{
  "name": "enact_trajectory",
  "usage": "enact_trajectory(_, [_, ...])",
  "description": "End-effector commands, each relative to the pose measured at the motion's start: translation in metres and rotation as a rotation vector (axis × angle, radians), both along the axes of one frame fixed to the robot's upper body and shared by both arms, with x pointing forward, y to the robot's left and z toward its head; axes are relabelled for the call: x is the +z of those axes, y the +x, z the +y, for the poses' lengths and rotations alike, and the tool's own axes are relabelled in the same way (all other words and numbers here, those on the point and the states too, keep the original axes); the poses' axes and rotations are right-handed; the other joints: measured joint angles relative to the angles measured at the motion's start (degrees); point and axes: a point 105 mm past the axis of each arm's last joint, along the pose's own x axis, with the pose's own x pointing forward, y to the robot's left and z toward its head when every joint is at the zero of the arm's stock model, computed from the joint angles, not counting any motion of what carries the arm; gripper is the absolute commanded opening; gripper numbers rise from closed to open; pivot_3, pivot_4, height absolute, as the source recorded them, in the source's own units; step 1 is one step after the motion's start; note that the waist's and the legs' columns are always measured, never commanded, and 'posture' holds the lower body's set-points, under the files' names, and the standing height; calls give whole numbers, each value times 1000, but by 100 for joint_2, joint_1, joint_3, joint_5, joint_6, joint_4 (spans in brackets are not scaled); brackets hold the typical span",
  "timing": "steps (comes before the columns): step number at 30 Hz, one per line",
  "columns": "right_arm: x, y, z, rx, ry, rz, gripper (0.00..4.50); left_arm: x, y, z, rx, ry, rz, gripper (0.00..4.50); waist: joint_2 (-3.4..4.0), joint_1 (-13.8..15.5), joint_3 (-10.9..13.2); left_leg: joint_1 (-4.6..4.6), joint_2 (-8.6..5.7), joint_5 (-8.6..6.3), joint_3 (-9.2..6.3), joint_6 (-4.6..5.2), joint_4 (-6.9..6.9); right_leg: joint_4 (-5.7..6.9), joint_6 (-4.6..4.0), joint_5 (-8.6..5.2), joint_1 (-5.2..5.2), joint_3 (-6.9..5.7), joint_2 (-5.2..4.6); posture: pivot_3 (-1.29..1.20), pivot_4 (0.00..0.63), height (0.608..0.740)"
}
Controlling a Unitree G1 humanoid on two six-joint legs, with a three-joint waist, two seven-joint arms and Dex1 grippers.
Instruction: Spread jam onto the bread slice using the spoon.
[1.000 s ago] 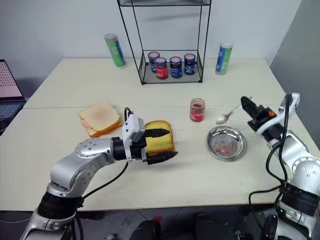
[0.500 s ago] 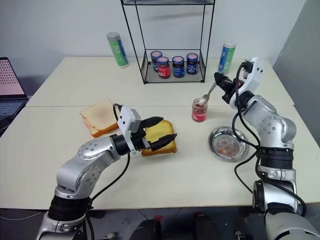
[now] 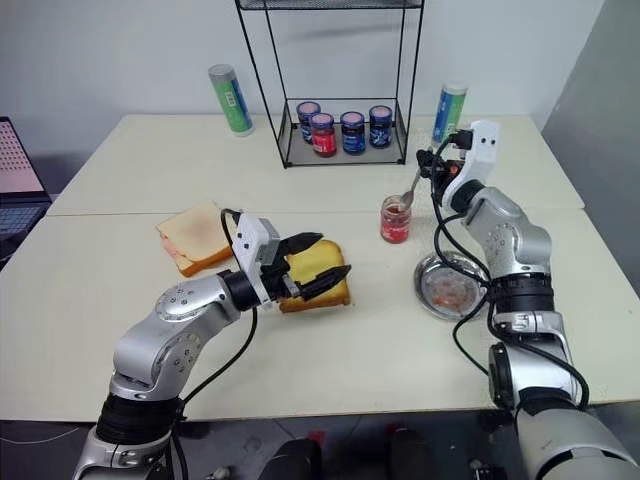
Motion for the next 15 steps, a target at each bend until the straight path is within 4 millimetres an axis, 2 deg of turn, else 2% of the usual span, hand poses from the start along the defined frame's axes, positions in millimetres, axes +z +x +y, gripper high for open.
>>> enact_trajectory(1, [17, 1, 4, -12, -70, -113, 71, 14, -3, 3, 5, -8, -65, 4500, 0, 0, 0, -2, 0, 0, 0, 0, 0, 0, 0, 0, -1, 0, 0, 0, 150, 740])
enact_trajectory(4, [15, 1, 12, -9, -142, -157, 71, 15, -2, 3, 7, -7, -67, 4500, 0, -5, 0, -3, -1, 0, 0, 0, 1, 1, 0, 0, -3, 0, -3, 0, 150, 740])
enact_trajectory(9, [-1, 0, 27, 14, -260, -205, 71, 17, -2, 6, 10, 2, -72, 4500, 0, -14, 0, -2, -1, 1, 0, -1, 2, 6, 0, 0, -4, 0, -3, 0, 150, 740])
enact_trajectory(15, [-13, -4, 35, 34, -311, -212, 71, 16, -4, 6, 6, 9, -69, 4500, 0, -13, 0, -4, 1, 2, -1, -4, 5, 13, 0, 0, -6, 0, -12, 0, 150, 740])
